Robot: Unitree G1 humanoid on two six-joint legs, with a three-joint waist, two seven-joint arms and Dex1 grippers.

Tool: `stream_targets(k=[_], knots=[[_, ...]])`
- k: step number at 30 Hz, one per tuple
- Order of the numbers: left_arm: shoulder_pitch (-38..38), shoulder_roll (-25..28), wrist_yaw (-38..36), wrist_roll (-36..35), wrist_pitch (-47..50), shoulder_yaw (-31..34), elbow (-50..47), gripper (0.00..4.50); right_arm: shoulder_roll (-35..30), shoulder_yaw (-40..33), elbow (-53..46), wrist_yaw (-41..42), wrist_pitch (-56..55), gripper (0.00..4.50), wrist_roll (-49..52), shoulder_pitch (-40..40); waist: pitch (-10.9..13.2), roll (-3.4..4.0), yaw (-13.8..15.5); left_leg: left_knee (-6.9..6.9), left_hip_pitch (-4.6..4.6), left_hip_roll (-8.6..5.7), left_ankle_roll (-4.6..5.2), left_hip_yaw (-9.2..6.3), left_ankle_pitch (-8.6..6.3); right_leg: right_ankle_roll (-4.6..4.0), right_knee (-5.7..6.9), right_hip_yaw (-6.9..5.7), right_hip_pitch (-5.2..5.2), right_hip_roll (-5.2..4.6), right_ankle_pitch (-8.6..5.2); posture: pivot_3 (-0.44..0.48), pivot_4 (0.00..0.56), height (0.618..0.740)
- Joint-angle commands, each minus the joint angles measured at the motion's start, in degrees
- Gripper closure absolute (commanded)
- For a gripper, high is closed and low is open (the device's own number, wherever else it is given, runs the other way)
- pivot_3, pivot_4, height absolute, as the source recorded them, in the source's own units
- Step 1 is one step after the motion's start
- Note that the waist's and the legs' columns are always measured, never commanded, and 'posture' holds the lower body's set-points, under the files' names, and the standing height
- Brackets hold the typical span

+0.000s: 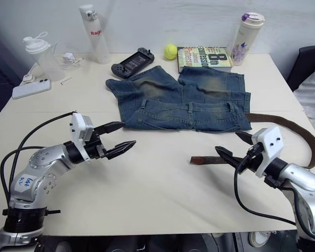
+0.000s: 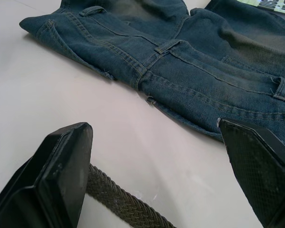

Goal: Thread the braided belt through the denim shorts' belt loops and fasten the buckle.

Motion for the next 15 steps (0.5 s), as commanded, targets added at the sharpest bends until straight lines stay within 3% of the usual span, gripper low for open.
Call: stream_targets(k=[1,10,15], knots=[[-0.81,0.34,-0.83,-0.24,-0.41,-0.25,-0.31,0.09,-0.68,-0.12,-1.02,0.69,-0.7,0.0,-0.22,0.07,0.0,0.0,0.0,0.0,0.0,0.0,0.0,0.0,0.0,0.0,0.0,0.0,0.0,0.0,0.0,0.0,0.15,0.74],[0.26,0.27,-1.57,0.28,-0.21,-1.27,-0.42,0.09,-8.84,1.19,-0.8,8.28,2.16,0.0,-0.79,1.37,0.01,0.02,-0.01,-0.01,0.0,0.0,0.0,0.0,0.0,0.0,-0.02,0.0,0.0,0.0,0.0,0.0,0.15,0.74],[0.5,0.35,-2.06,0.34,-0.14,-1.45,-0.42,0.09,-17.21,6.92,0.57,14.76,2.81,0.0,-4.72,0.52,0.02,0.02,0.0,-0.02,0.0,0.01,0.01,-0.01,0.0,0.0,-0.06,-0.02,0.02,0.01,0.0,0.0,0.15,0.74]])
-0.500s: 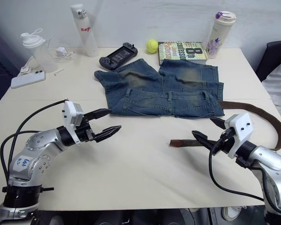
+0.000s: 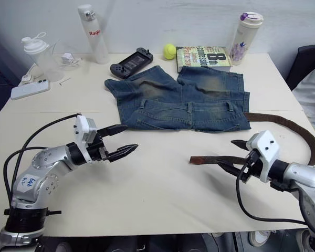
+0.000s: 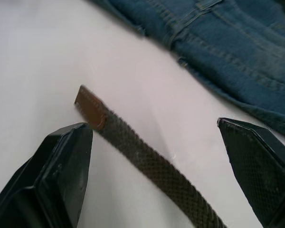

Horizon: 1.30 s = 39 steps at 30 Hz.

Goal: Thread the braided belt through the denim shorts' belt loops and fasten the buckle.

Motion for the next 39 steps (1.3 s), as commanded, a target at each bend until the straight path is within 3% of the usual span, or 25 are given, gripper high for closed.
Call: stream_targets(k=[1,7,15,18,26,32,39], knots=[[0.24,0.28,-0.62,-0.19,-0.35,-0.1,-0.47,0.09,-5.36,4.46,1.46,4.31,-0.56,0.0,-4.29,-1.92,0.0,0.0,0.0,0.01,0.0,0.0,0.0,0.0,0.0,0.0,0.0,0.0,0.0,0.0,0.0,0.0,0.15,0.74],[0.82,-0.04,-1.17,0.11,-1.4,-0.26,0.68,0.09,-7.36,14.57,11.23,7.99,-3.96,0.0,-11.92,-11.27,0.01,0.01,-0.07,0.02,0.01,0.0,0.0,0.01,0.0,0.0,-0.02,0.0,0.0,-0.01,0.0,0.0,0.15,0.74],[2.62,0.09,-0.85,-0.4,-1.42,0.36,-0.74,0.09,-5.94,21.58,20.19,14.01,-7.5,0.0,-16.17,-18.89,0.02,0.02,-0.08,0.1,-0.01,0.0,0.02,0.0,-0.01,0.01,-0.03,-0.03,0.04,-0.03,0.0,0.0,0.15,0.74],[3.43,0.15,-0.27,-0.66,-1.18,0.82,-1.85,0.0,-5.13,22.7,22.42,14.5,-7.8,0.71,-17.46,-20.22,0.02,0.02,-0.08,0.1,-0.01,0.01,0.02,-0.02,-0.01,0.01,-0.04,-0.05,0.04,-0.03,0.0,0.0,0.15,0.74],[4.27,0.21,0.52,-0.92,-0.83,1.02,-3.3,0.0,-3.87,22.95,24.0,15.32,-8.45,4.33,-18.78,-20.96,0.02,0.02,-0.08,0.11,0.06,0.01,0.03,-0.04,-0.01,0.01,-0.06,-0.07,0.15,-0.03,0.01,0.0,0.15,0.74],[2.27,1.52,-1.58,-0.98,-0.82,0.38,-1.8,0.0,-0.72,21.08,19.1,15.04,-8.65,4.43,-15.99,-20.24,0.02,0.02,-0.3,0.08,0.13,0.04,0.0,-0.04,-0.04,0.02,-0.09,-0.08,0.22,-0.01,0.01,0.0,0.15,0.74],[-8.65,1.29,-9.6,1.86,-3.82,-5.58,7.63,0.0,1.32,23.62,4.72,13.34,-1.9,4.43,-15.66,-22.23,0.09,0.13,0.07,0.11,0.06,0.02,-0.04,-0.04,-0.05,0.02,-0.08,-0.09,0.15,0.0,0.01,0.0,0.15,0.74]])
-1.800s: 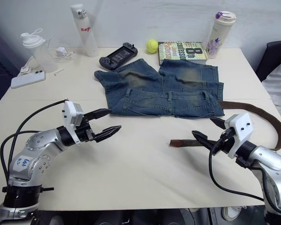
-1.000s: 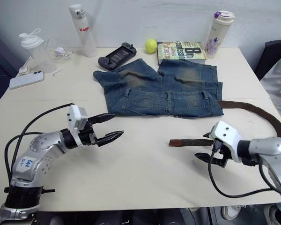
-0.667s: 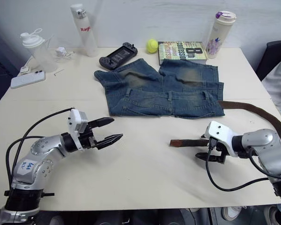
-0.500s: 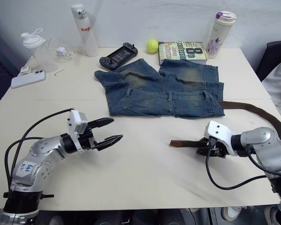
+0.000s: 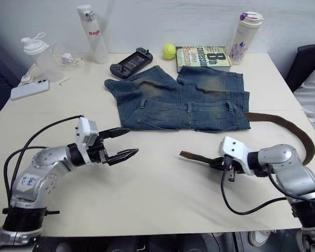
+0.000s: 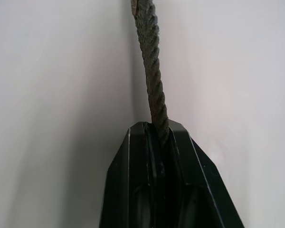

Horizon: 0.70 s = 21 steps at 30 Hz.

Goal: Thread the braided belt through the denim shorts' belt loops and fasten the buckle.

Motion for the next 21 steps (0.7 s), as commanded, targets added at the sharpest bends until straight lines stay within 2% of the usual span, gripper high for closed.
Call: stream_targets(k=[1,9,20,21], knots=[[-4.84,-0.85,-4.92,1.54,-2.48,-4.33,3.74,0.0,1.42,1.49,-8.44,-1.36,4.31,4.43,1.13,-2.84,0.0,0.0,0.04,0.01,0.0,-0.01,0.0,0.0,0.0,0.0,0.0,0.0,0.0,-0.01,0.0,0.0,0.15,0.74],[-9.31,-3.38,-12.41,7.71,-7.68,-14.09,10.17,0.0,2.65,4.8,-15.62,-2.77,11.4,4.43,1.38,-7.31,0.0,0.0,-0.03,0.05,-0.15,-0.02,0.01,0.0,-0.01,0.0,0.01,-0.01,-0.14,0.0,0.0,0.0,0.15,0.74],[-10.92,-6.26,-13.27,9.7,-10.12,-14.8,12.25,0.0,2.15,5.29,-17.25,-3.13,13.5,4.43,1.57,-8.37,0.0,0.0,-0.04,0.11,-0.26,-0.01,0.02,-0.04,-0.01,0.0,0.06,-0.05,-0.23,0.0,0.0,0.0,0.15,0.74],[-10.78,-6.27,-13.45,9.82,-10.21,-14.88,12.03,0.54,2.17,5.28,-17.31,-3.18,13.59,4.5,1.58,-8.41,0.0,0.0,-0.05,0.12,-0.27,-0.01,0.02,-0.04,-0.01,0.0,0.06,-0.05,-0.24,0.0,0.0,0.0,0.15,0.74]])
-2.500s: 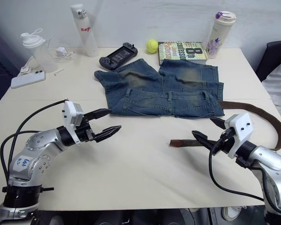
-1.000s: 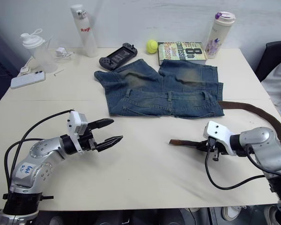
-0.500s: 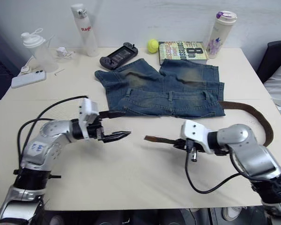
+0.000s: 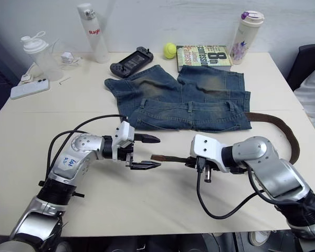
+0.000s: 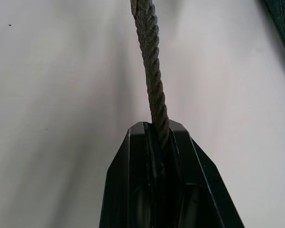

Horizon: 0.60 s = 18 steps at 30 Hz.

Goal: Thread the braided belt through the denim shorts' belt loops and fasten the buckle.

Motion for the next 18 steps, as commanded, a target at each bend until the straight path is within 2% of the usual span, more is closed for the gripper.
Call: stream_targets(k=[1,3,5,8,9,17,18], knots=[[0.14,0.17,-1.33,0.97,-1.87,-0.71,-1.75,0.78,-0.35,-1.02,-2.45,-0.17,0.3,4.5,0.93,-1.22,0.0,0.0,-0.01,0.0,0.0,0.0,0.0,0.0,0.0,0.0,0.0,0.0,0.0,0.0,0.0,0.0,0.15,0.74],[0.52,0.58,-1.97,1.84,-2.94,-1.06,-1.62,1.88,-0.33,-1.0,-2.49,-0.25,0.44,4.5,0.98,-1.31,0.0,0.0,-0.02,0.0,0.0,0.0,0.0,-0.01,0.0,0.0,0.0,0.0,0.0,0.0,0.0,0.0,0.15,0.74],[0.63,0.59,-2.15,1.81,-2.89,-0.74,-1.61,2.68,-0.34,-1.03,-2.5,-0.31,0.55,4.5,1.04,-1.38,0.0,0.0,-0.02,0.01,0.0,0.0,0.0,-0.01,0.0,0.0,0.0,-0.01,0.0,0.0,0.0,0.0,0.15,0.74],[0.7,0.7,-2.28,1.86,-2.84,-0.48,-1.72,4.12,-0.46,-1.04,-2.39,-0.36,0.57,4.5,1.0,-1.41,0.0,0.0,-0.02,0.02,-0.01,0.0,0.0,-0.02,0.0,0.0,0.0,-0.02,0.01,0.0,0.0,0.0,0.15,0.74],[0.73,0.81,-2.28,1.99,-2.86,-0.44,-1.76,4.44,-0.47,-1.06,-2.31,-0.44,0.63,4.5,0.95,-1.44,0.0,0.0,-0.02,0.02,-0.02,0.0,0.0,-0.02,0.0,0.0,0.0,-0.02,0.0,-0.01,0.0,0.0,0.15,0.74],[0.73,-0.11,-0.75,0.63,-0.94,0.95,-1.8,4.44,-0.1,-1.29,-2.76,-1.07,1.1,4.5,1.21,-1.39,0.0,0.0,-0.02,0.05,-0.04,-0.01,0.01,-0.05,0.0,0.0,0.0,-0.05,0.01,-0.01,0.0,0.0,0.15,0.74],[0.79,-0.35,-0.51,0.12,-0.21,1.18,-1.85,4.49,0.53,-2.01,-2.96,-1.8,1.78,4.07,1.81,-1.32,0.0,0.0,-0.02,0.05,-0.04,-0.01,0.01,-0.06,0.0,0.0,0.01,-0.05,0.01,-0.01,0.0,0.0,0.15,0.74]])
